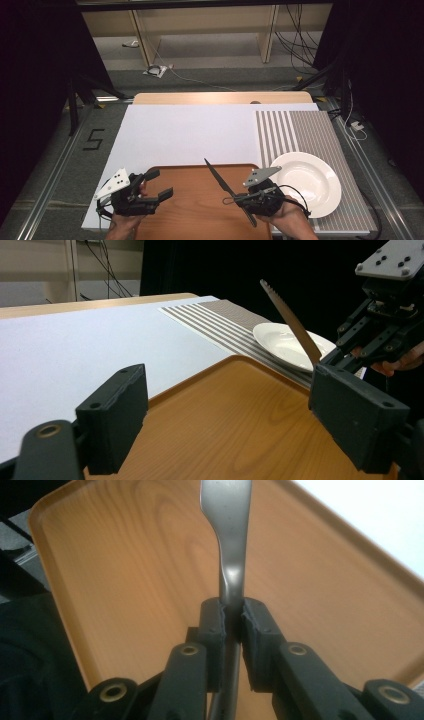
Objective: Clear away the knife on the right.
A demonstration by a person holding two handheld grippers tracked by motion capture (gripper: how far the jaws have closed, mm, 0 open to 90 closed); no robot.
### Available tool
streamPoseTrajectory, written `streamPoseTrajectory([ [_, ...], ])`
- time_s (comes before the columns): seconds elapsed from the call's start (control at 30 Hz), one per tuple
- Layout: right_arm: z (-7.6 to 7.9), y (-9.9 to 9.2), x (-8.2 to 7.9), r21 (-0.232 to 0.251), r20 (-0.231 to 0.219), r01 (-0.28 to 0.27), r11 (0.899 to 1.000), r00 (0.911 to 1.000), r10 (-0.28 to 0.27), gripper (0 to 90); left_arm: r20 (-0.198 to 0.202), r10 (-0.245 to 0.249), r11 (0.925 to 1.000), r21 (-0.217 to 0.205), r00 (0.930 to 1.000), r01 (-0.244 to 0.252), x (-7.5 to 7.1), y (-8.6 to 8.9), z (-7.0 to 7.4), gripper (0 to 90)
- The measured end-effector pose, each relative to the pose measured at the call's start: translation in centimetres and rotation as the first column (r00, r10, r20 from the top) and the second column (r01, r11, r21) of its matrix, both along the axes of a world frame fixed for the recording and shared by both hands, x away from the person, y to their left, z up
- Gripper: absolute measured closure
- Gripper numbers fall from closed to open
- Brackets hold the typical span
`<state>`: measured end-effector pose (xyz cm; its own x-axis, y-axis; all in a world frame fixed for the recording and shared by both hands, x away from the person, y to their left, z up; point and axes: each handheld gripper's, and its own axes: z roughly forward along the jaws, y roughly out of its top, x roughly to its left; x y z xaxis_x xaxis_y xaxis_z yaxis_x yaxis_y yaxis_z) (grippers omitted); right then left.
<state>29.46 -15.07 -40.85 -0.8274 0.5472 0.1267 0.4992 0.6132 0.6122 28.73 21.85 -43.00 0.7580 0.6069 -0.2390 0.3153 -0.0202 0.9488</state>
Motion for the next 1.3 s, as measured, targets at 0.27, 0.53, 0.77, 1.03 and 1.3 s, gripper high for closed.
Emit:
streamPoseTrajectory([
  [0.27, -1.3, 0.6, -0.5, -0.025, -0.062, -0.002, 1.0, 0.9981, 0.0, 80.8, -0.001, 0.002, 1.0, 0.0, 1.0, -0.002, 0.0, 0.0, 0.0, 16.0],
  [0.53, -2.0, 1.1, -1.0, -0.084, -0.11, -0.027, 0.996, 0.9938, 0.018, 80.8, 0.0, 0.002, 1.0, -0.001, 1.0, -0.002, 0.0, 0.1, 0.0, 16.0],
  [0.77, -2.6, 1.6, -1.2, -0.133, -0.151, -0.047, 0.99, 0.9882, 0.026, 80.8, 0.0, 0.001, 1.0, -0.001, 1.0, -0.001, 0.0, 0.1, 0.0, 16.0],
  [1.03, -3.1, 2.1, -1.5, -0.207, -0.204, -0.09, 0.974, 0.9778, 0.047, 80.8, 0.001, 0.0, 1.0, -0.001, 1.0, 0.0, 0.0, 0.0, 0.0, 16.1],
  [1.3, -4.0, 2.6, -1.5, -0.269, -0.235, -0.099, 0.958, 0.9715, 0.035, 80.6, 0.001, 0.0, 1.0, 0.0, 1.0, 0.0, 0.0, 0.0, 0.0, 16.1],
])
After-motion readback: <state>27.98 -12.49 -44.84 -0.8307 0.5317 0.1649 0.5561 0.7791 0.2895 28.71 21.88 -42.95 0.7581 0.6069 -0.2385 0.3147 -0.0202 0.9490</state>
